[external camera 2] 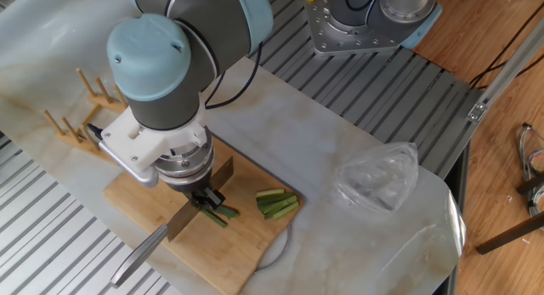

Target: Chop the green garlic

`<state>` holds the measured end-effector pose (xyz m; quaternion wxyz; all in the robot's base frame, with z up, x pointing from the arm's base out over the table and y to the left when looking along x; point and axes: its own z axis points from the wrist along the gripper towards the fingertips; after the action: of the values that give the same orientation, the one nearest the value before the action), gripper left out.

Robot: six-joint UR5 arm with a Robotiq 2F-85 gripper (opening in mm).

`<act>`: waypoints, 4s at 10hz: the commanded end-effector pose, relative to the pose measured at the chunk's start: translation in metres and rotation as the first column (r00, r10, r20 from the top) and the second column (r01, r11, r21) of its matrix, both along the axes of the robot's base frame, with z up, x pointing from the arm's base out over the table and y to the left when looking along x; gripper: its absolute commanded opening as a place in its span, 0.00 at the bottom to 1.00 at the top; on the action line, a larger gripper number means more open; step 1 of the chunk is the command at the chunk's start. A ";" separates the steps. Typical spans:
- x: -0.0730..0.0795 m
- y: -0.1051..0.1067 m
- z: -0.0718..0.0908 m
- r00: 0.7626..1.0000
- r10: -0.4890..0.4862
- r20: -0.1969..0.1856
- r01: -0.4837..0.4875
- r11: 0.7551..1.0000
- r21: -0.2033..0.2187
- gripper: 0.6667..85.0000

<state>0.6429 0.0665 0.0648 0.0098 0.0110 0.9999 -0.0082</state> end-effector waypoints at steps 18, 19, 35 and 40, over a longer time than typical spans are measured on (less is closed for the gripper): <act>0.023 0.007 0.013 0.997 -0.075 -0.001 0.075 0.997 0.024 0.01; 0.020 0.009 0.019 0.997 -0.078 -0.010 0.078 0.997 0.026 0.01; 0.027 0.007 0.000 0.998 -0.053 0.021 0.053 0.998 0.015 0.01; 0.018 0.008 0.004 0.998 -0.060 -0.012 0.060 0.998 0.007 0.01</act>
<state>0.6656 0.0721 0.0630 0.0144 0.0374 0.9991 -0.0100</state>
